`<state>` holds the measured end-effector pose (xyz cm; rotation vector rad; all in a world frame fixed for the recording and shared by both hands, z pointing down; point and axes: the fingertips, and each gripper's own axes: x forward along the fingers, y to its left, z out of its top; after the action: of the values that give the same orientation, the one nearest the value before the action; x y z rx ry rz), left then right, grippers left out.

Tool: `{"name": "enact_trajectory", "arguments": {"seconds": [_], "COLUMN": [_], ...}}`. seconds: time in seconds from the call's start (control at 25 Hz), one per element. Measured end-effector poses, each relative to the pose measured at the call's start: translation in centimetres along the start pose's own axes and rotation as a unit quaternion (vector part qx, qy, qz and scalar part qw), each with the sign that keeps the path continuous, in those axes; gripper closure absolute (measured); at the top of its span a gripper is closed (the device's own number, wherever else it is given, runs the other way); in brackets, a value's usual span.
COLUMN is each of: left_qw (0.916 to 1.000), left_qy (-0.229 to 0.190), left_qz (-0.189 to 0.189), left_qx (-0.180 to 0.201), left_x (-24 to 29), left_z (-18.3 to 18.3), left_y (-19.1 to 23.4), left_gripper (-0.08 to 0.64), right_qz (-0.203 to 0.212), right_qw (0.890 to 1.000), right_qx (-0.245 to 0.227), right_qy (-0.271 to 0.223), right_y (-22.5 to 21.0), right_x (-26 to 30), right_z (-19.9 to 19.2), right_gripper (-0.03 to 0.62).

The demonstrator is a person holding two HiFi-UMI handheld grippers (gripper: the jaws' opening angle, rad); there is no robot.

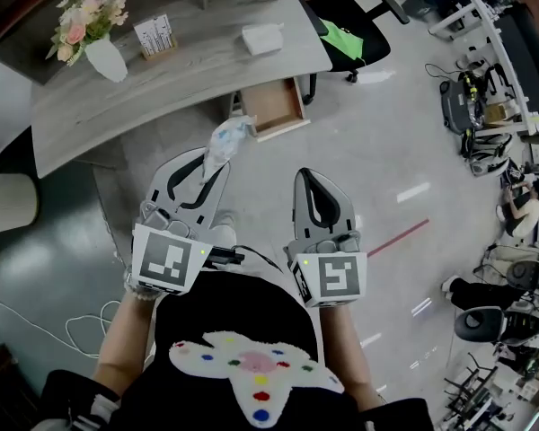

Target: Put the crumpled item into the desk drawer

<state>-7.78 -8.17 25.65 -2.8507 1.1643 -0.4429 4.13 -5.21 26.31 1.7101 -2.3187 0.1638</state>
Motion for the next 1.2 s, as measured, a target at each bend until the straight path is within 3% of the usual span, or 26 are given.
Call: {"name": "enact_trajectory", "arguments": {"seconds": [0.56, 1.2], "left_qw": [0.9995, 0.9994], "left_qy": [0.004, 0.018], "left_qz": [-0.018, 0.015], "left_qx": [-0.024, -0.024], "left_x": [1.4, 2.9], "left_z": [-1.1, 0.2], "left_y": [1.2, -1.7], "left_gripper": [0.466, 0.466], "right_qz": [-0.029, 0.017], "right_qw": [0.999, 1.0], "right_qx": [0.018, 0.011], "right_qy": [0.024, 0.018], "right_y": [-0.7, -3.5], "right_x": [1.1, 0.7], "right_z": [-1.1, -1.0], "right_gripper": [0.588, 0.588]}}
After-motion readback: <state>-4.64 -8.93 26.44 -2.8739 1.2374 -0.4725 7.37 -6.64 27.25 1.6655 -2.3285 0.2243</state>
